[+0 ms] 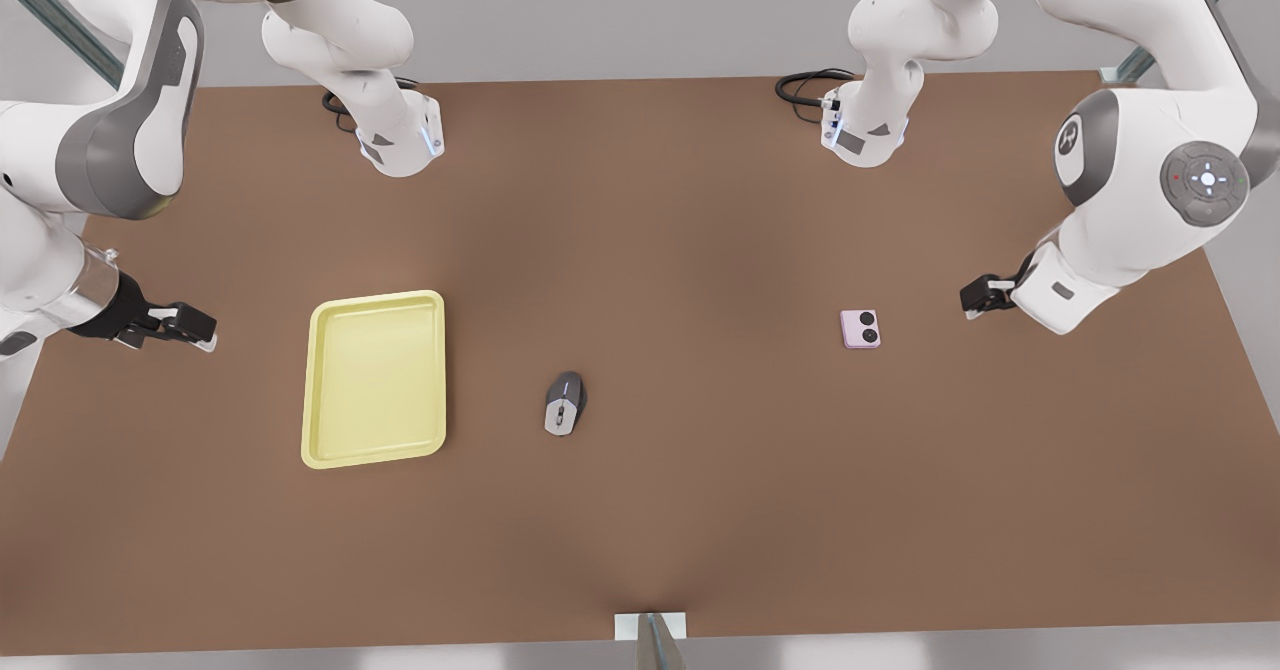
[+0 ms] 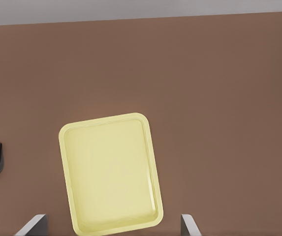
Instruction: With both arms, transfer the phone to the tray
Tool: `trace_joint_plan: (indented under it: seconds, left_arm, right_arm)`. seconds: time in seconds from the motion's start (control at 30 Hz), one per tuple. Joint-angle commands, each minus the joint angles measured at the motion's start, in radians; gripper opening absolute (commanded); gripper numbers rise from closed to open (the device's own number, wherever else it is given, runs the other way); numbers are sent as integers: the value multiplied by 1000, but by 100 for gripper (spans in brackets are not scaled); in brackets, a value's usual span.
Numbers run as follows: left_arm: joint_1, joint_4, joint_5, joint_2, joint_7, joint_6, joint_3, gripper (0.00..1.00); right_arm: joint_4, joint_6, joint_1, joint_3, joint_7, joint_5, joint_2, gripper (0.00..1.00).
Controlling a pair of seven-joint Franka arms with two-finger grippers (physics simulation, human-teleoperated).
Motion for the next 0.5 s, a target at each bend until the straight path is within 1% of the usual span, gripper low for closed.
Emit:
trace_joint_plan:
  seconds: [0.0, 0.03, 0.07, 0.1, 0.17, 0.23, 0.3, 0.37, 0.4, 0.47]
  left_arm:
    - [-1, -1, 1, 4, 157, -12, 0, 100]
    - [-4, -7, -3, 23, 146, -8, -2, 100]
    - [-8, -10, -17, 56, 8, 12, -17, 100]
    - [-45, -19, -17, 81, -27, 17, -15, 100]
    - [-60, -203, -48, 39, -126, 188, -17, 100]
    - [-60, -522, -86, -46, -156, 501, -15, 100]
    - [-60, -637, -91, -53, -158, 616, -12, 100]
    - [-59, -807, -92, -70, -161, 822, 0, 100]
    - [-59, -852, -92, -63, -161, 891, 11, 100]
    - [-59, -898, -92, -51, -162, 957, 14, 100]
  right_arm:
    - [0, 1, 0, 0, 1, 1, -1, 100]
    - [0, 1, 2, 1, 1, 1, -1, 100]
    - [2, 1, 2, 1, 1, 1, -1, 100]
    - [2, -1, 0, 1, 1, 1, -1, 100]
    - [2, -1, 0, 1, 1, 1, -1, 100]
    - [2, 1, 2, 1, 1, 4, -1, 100]
    - [3, -10, 2, 3, 1, 17, -9, 100]
    - [3, -10, 2, 3, 1, 15, -6, 100]
    - [3, -10, 2, 4, 1, 14, -6, 100]
    - [2, -12, 5, 4, 0, 11, -7, 100]
